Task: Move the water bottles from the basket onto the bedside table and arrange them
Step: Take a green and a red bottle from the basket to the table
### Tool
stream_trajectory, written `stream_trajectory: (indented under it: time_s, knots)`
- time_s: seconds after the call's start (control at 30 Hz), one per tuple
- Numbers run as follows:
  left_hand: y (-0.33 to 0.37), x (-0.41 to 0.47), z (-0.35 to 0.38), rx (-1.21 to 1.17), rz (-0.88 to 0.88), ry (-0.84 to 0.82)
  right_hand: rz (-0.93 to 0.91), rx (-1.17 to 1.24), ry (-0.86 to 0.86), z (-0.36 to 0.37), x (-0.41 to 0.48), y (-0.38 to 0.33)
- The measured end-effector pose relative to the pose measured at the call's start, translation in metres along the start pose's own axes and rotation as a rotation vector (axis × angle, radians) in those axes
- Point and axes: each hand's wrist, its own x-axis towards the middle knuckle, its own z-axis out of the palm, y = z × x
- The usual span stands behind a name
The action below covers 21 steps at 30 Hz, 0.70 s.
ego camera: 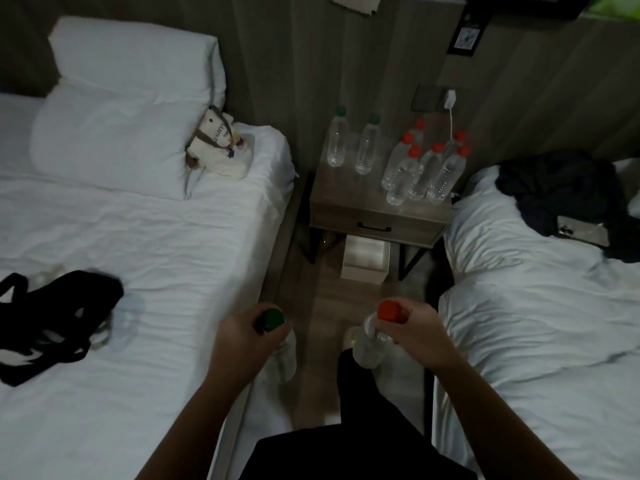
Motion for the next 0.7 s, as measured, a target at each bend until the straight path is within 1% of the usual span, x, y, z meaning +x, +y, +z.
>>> stream_trajectory:
  time_s: [0.13,0.17,0.3,0.5,0.57,0.7]
  knots:
    - [0.025,0.056,0.019,0.100,0.051,0.009,-0.085,0.011,-0.090,-0.025,0.063,-0.018]
    - [0.035,0.071,0.023,0.117,0.041,0.006,-0.099,0.015,-0.107,-0.033,0.079,-0.024]
    - [0.071,0.128,0.042,0.100,-0.026,0.030,-0.121,-0.001,-0.124,-0.069,0.146,-0.042]
    - [0.112,0.193,0.068,0.042,-0.064,0.134,-0.148,-0.054,-0.141,-0.113,0.230,-0.061]
    - [0.119,0.212,0.076,0.018,-0.078,0.124,-0.153,-0.086,-0.147,-0.121,0.249,-0.065]
    - [0.128,0.253,0.089,0.015,-0.096,0.052,-0.142,-0.079,-0.127,-0.133,0.279,-0.067]
